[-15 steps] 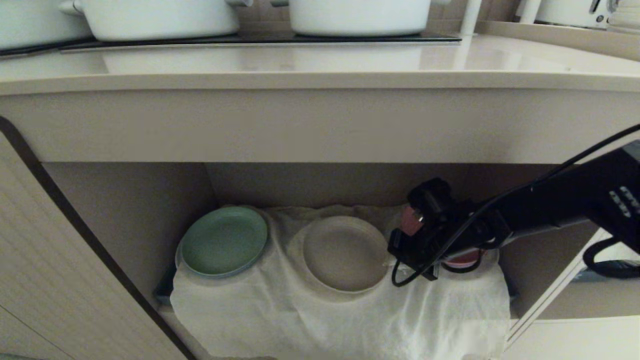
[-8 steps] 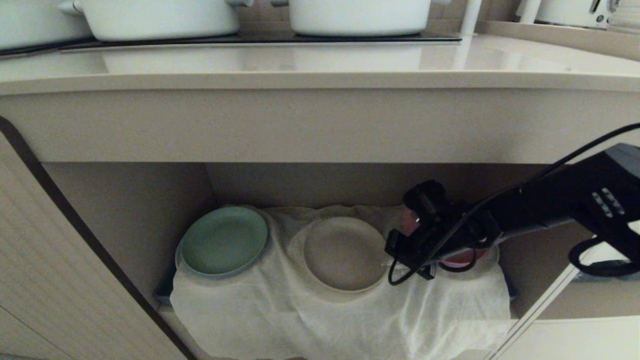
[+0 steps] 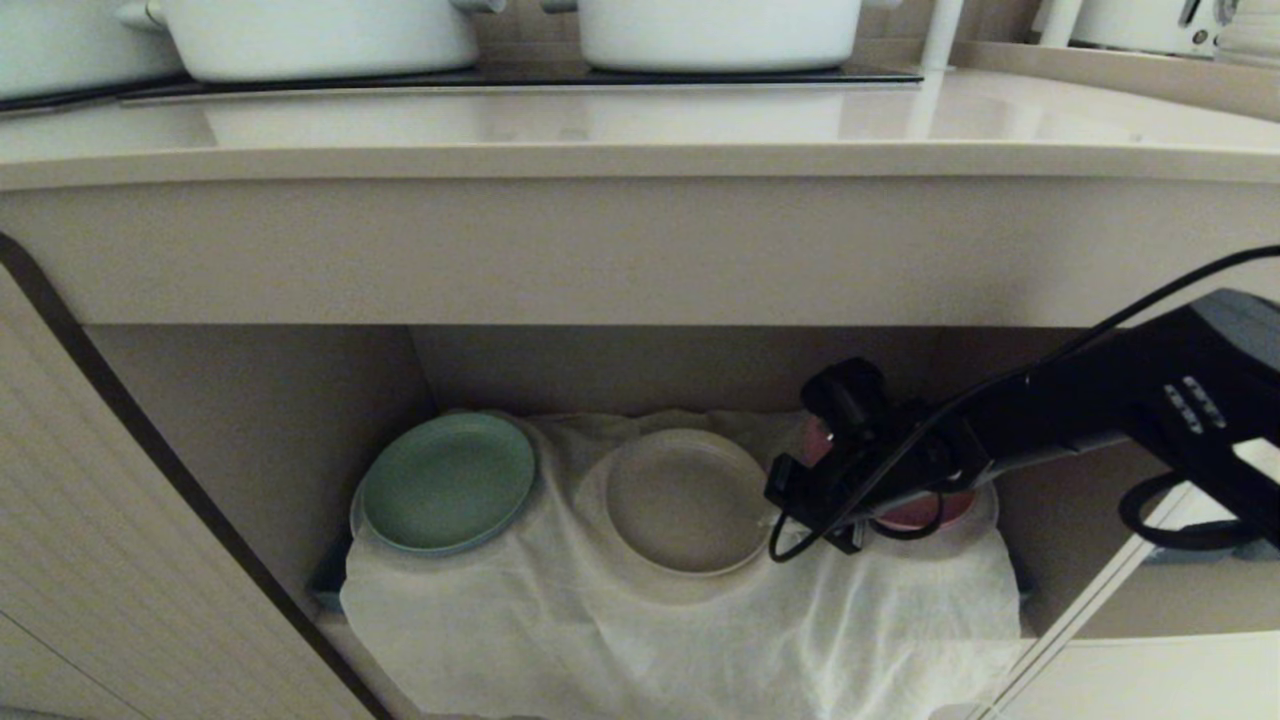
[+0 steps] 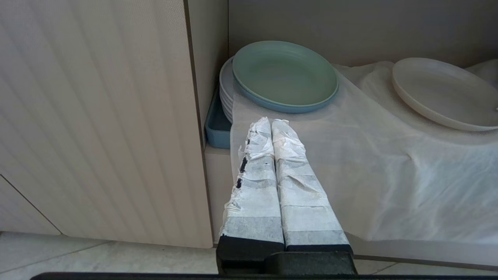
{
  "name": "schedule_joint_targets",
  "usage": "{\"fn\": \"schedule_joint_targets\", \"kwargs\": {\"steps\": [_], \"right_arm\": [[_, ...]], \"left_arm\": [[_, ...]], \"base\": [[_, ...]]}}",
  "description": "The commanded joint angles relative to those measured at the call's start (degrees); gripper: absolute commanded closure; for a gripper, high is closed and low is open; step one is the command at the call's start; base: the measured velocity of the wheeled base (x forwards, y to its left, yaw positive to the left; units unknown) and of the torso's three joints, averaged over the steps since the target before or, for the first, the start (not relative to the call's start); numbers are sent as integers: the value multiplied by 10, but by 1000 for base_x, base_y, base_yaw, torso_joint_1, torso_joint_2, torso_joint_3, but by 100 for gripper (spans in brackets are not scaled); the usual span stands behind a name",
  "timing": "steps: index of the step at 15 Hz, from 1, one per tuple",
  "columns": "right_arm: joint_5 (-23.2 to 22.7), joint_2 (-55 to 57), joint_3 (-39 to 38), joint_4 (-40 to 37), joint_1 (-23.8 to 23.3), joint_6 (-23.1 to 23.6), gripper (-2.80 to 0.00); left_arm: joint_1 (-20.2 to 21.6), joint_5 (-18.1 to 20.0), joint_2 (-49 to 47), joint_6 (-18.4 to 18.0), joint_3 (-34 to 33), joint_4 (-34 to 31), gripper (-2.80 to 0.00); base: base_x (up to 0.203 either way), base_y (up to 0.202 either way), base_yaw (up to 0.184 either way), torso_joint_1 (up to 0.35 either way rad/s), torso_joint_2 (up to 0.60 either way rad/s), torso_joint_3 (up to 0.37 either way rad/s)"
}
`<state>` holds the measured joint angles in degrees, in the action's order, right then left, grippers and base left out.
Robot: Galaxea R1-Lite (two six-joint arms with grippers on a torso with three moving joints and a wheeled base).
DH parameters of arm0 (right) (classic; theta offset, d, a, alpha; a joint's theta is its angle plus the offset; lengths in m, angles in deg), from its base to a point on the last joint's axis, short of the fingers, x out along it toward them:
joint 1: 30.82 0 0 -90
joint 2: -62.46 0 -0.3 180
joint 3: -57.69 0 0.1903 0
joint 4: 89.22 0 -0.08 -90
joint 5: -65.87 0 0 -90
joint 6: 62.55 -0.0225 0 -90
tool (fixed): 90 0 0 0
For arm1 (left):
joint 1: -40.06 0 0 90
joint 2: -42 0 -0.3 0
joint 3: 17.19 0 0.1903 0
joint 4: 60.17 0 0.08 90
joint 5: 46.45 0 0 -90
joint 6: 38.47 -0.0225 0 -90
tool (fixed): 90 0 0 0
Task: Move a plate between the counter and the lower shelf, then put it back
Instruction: Put the plate in the cupboard
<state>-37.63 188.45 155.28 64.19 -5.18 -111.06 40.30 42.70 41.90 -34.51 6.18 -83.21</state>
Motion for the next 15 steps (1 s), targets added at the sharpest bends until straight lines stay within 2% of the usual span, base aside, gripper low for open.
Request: {"fn": "schedule_joint_targets", "kwargs": {"steps": [1, 9, 10, 15], "right_arm": [[-1, 1, 0, 0, 0, -3, 0], [0, 6, 0, 0, 13, -3, 0], [0, 6, 0, 0, 15, -3, -280], [18, 6, 0, 1, 22, -3, -280]], "left_arm": [[0, 0, 0, 0, 0, 0, 0], [0, 0, 0, 0, 0, 0, 0], [0, 0, 0, 0, 0, 0, 0], [0, 0, 0, 0, 0, 0, 0]], "base": [[0, 0, 0, 0, 0, 0], [0, 0, 0, 0, 0, 0], [0, 0, 0, 0, 0, 0], [0, 0, 0, 0, 0, 0]]}}
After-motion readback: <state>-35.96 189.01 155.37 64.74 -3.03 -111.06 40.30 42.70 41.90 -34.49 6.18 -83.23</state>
